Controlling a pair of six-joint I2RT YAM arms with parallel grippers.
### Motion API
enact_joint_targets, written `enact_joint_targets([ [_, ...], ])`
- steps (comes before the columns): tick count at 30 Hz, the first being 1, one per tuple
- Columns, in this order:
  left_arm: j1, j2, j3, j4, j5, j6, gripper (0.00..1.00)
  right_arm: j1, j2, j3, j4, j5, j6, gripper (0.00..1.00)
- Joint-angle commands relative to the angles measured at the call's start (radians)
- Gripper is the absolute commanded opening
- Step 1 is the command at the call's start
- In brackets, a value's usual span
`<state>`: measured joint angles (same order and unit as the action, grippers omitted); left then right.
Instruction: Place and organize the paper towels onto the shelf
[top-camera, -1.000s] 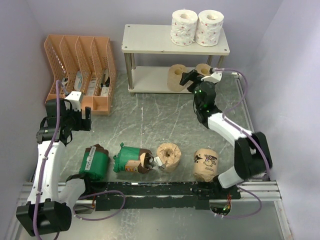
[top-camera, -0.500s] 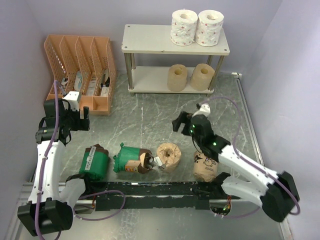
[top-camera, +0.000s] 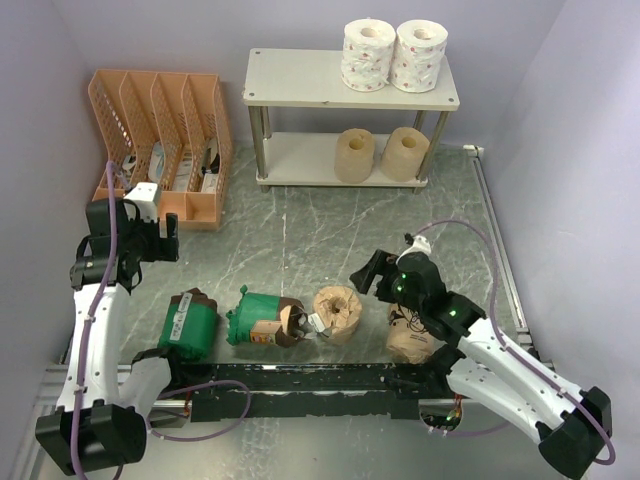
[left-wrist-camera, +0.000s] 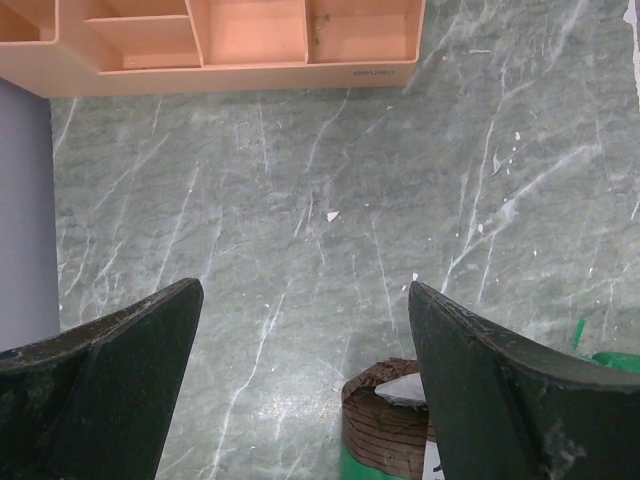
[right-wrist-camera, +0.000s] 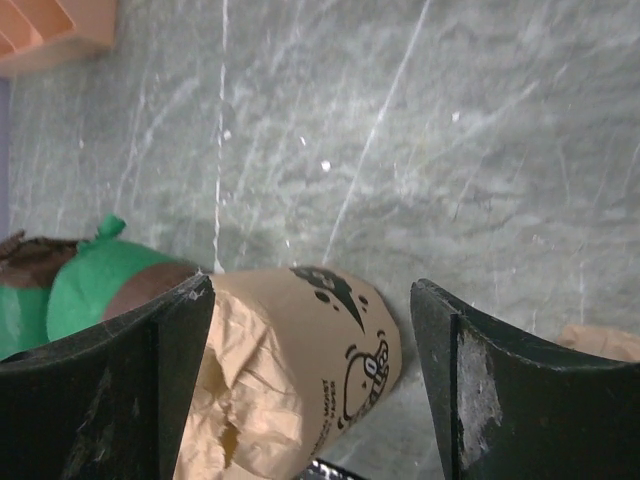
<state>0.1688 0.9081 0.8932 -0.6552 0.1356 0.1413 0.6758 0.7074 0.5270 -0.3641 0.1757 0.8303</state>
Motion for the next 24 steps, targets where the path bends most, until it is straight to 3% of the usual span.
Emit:
enact_joint_targets([
  [1, 0.014, -0.024, 0.003, 0.019, 0.005, -0.004, 0.95, 0.009, 0.007, -0.058, 0.018, -0.112, 0.046, 0.77],
  [7, 0.023, -0.035, 0.003, 0.02, 0.005, -0.003, 0.95, 0.01, 0.022, -0.075, 0.044, -0.169, 0.024, 0.73],
  [24, 0.043, -0.044, 0.003, 0.019, 0.006, -0.004, 0.95, 0.015, 0.009, -0.09, 0.066, -0.324, -0.072, 0.75],
])
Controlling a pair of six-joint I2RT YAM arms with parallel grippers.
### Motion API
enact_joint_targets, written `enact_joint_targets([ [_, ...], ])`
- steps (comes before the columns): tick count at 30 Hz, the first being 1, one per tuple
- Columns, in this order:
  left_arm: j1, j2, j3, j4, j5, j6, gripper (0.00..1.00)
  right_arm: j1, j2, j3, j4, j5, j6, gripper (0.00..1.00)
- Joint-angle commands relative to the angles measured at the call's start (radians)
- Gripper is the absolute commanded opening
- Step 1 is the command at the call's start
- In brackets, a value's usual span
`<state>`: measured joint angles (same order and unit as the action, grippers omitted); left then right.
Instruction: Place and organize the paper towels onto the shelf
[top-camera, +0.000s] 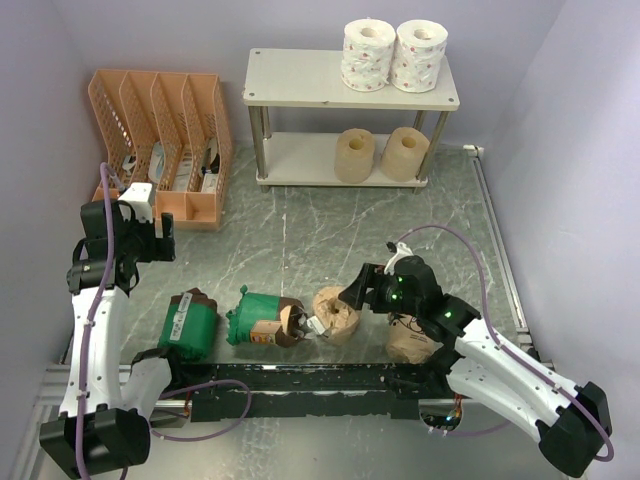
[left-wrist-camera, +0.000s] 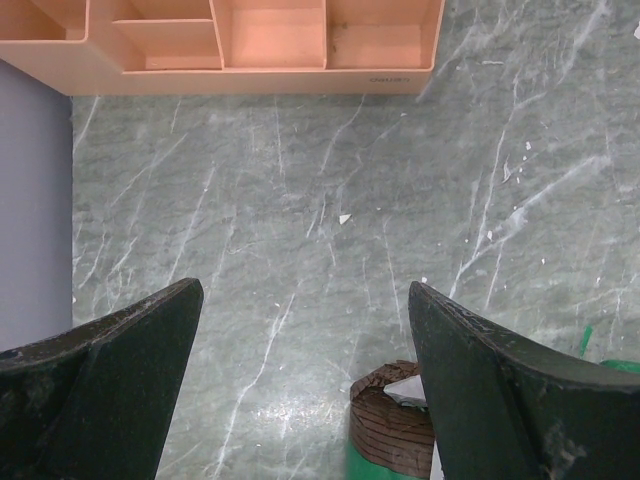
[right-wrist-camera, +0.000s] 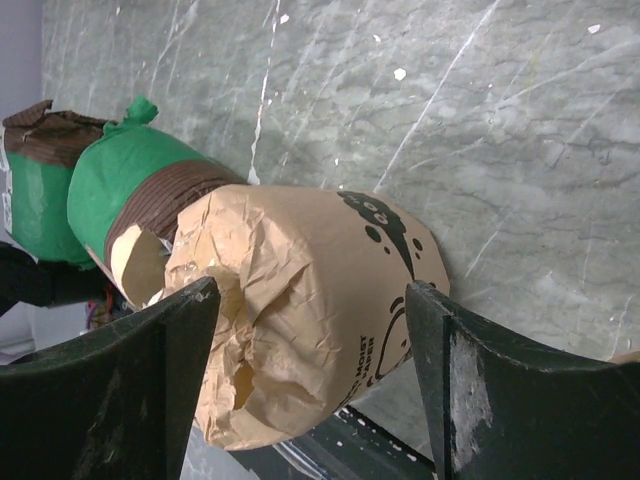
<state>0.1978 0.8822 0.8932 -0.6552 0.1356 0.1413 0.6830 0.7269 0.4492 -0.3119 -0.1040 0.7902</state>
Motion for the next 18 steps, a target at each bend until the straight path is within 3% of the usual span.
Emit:
enact_joint_targets([
  [1, 0.015, -0.019, 0.004, 0.019, 0.006, -0.004, 0.95, 0.008, -0.011, -0.016, 0.016, -0.046, -0.03, 0.75],
  [7, 0.019, -0.022, 0.003, 0.019, 0.005, -0.003, 0.95, 0.007, 0.004, -0.05, 0.043, -0.051, -0.028, 0.74],
  [9, 0.018, -0.022, 0.003, 0.019, 0.007, -0.003, 0.95, 0.008, 0.016, -0.061, 0.051, -0.052, -0.026, 0.68],
  [14, 0.02, -0.023, 0.003, 0.019, 0.007, -0.004, 0.95, 0.007, 0.021, -0.066, 0.081, -0.048, -0.026, 0.15],
  [18, 0.022, -0.021, 0.003, 0.019, 0.007, -0.003, 0.95, 0.008, 0.0, 0.026, 0.047, 0.019, -0.049, 0.0],
])
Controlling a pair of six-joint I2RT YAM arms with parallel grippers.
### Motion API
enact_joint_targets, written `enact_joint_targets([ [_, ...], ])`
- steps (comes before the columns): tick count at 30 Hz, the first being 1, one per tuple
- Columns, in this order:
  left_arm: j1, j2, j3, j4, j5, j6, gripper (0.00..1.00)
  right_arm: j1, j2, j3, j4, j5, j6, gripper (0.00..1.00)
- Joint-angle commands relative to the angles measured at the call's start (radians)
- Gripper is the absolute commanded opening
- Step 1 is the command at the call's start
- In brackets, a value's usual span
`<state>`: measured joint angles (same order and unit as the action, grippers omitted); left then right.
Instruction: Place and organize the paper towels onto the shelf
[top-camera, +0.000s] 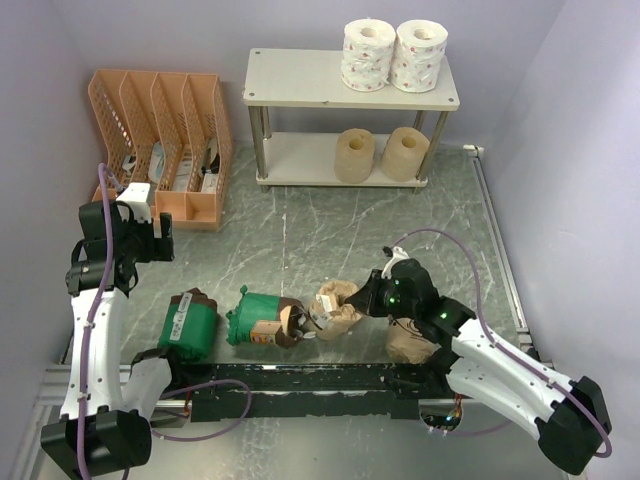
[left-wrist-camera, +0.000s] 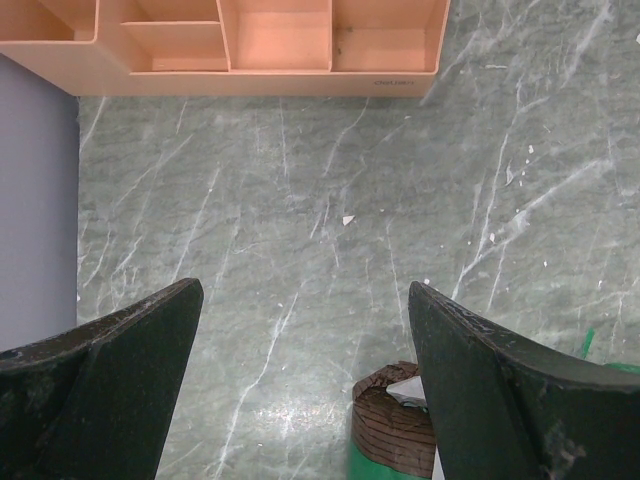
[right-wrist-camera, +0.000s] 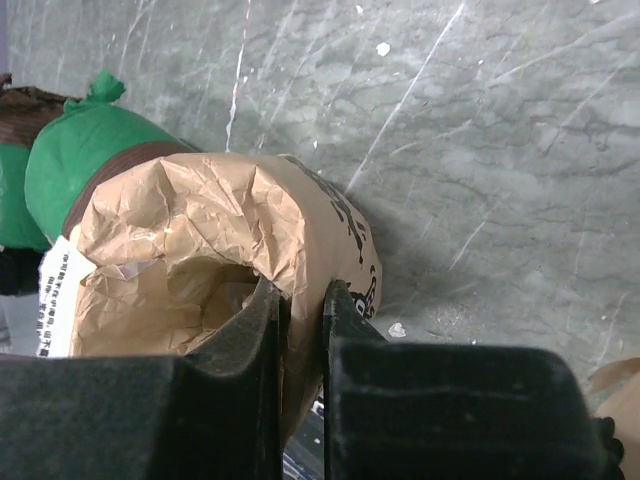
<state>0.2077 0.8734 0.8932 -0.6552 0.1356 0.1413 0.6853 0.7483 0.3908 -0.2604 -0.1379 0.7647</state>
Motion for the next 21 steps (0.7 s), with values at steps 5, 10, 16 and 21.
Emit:
enact_joint_targets([
  [5, 0.011, -0.01, 0.003, 0.019, 0.007, -0.004, 0.95, 0.006, 0.036, 0.276, -0.03, 0.101, -0.082, 0.0],
  [10, 0.012, -0.011, 0.003, 0.02, 0.008, -0.005, 0.95, 0.008, 0.257, 0.671, -0.189, 0.198, -0.266, 0.0],
  [16, 0.014, -0.002, -0.003, 0.022, 0.013, 0.0, 0.95, 0.008, 0.618, 1.271, -0.328, 0.36, -0.478, 0.0],
  [21, 0.014, -0.005, -0.002, 0.023, 0.014, 0.0, 0.95, -0.011, 0.917, 1.76, -0.36, 0.454, -0.567, 0.0],
])
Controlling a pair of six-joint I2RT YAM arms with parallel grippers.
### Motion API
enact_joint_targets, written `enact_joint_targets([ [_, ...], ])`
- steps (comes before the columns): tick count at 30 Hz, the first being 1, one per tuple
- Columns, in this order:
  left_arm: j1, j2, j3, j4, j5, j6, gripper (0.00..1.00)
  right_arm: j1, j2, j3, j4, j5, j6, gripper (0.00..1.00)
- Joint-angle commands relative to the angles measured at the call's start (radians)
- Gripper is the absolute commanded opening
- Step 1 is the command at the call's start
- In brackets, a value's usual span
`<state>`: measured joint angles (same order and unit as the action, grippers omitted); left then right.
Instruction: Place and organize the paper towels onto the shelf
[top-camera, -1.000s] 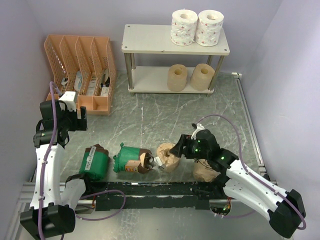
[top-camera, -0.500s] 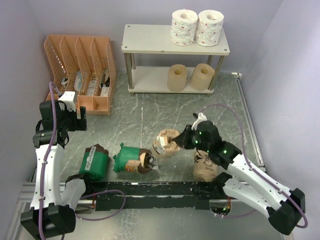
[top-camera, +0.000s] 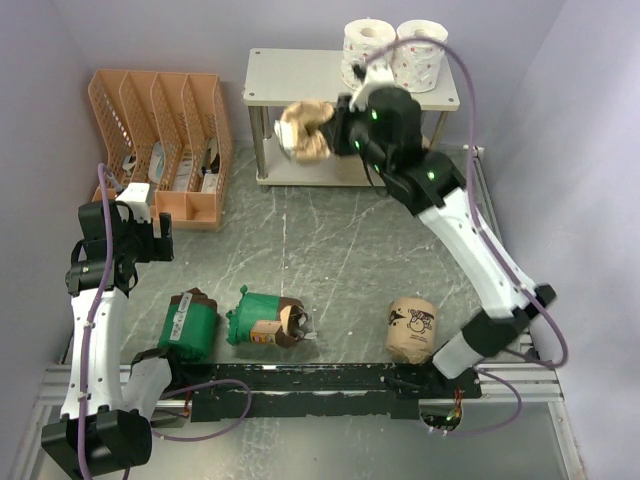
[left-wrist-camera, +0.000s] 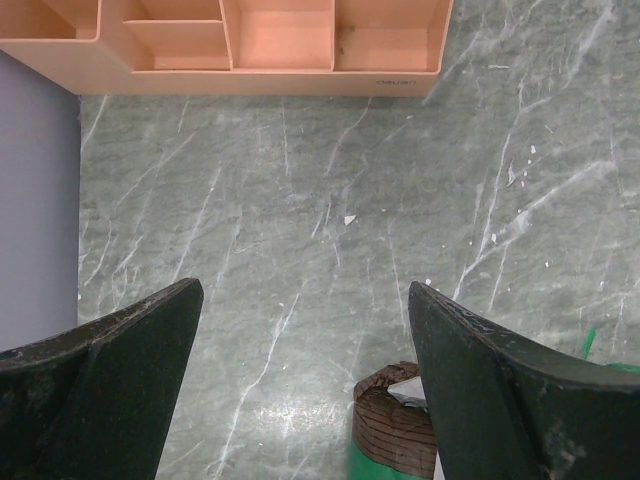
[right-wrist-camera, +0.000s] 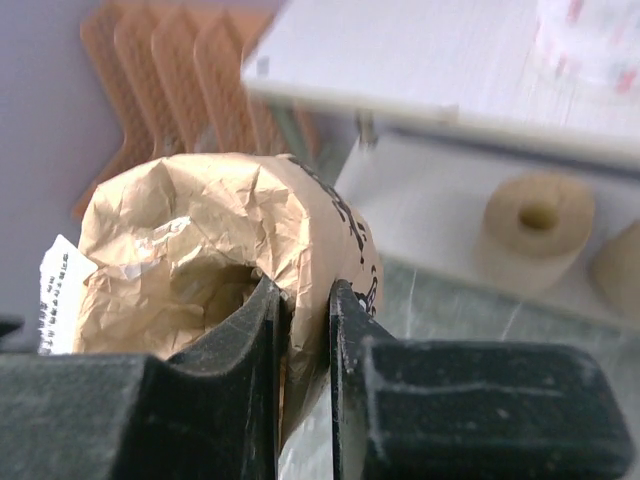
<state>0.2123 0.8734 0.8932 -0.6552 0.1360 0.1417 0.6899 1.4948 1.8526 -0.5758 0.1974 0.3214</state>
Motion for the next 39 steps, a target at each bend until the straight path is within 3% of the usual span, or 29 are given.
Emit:
enact_joint_targets([
  [1, 0.01, -0.006, -0.002, 0.023, 0.013, -0.001, 0.95, -0.035, 0.24, 0.411, -0.065, 0.111, -0.126, 0.0],
  [3, 0.011, -0.009, -0.002, 0.023, 0.015, -0.001, 0.95, -0.09, 0.348, 0.582, -0.081, 0.07, -0.098, 0.0],
  [5, 0.01, -0.011, -0.003, 0.022, 0.016, 0.001, 0.95, -0.151, 0.403, 0.639, -0.033, 0.019, -0.046, 0.0],
  [11, 0.01, -0.016, -0.002, 0.022, 0.021, 0.002, 0.95, -0.273, 0.479, 0.642, 0.092, -0.008, 0.07, 0.0],
  [25, 0.01, -0.017, -0.001, 0.02, 0.023, 0.003, 0.95, -0.286, 0.572, 0.651, 0.256, -0.06, 0.151, 0.0],
  [28, 0.011, -0.016, -0.001, 0.02, 0.023, 0.004, 0.95, -0.286, 0.571, 0.631, 0.269, -0.06, 0.16, 0.15],
  [33, 0.01, -0.01, -0.002, 0.02, 0.024, 0.004, 0.95, -0.286, 0.573, 0.627, 0.281, -0.055, 0.151, 0.29],
  [39, 0.01, -0.001, -0.002, 0.02, 0.023, 0.004, 0.95, -0.286, 0.57, 0.625, 0.305, -0.042, 0.147, 0.33],
])
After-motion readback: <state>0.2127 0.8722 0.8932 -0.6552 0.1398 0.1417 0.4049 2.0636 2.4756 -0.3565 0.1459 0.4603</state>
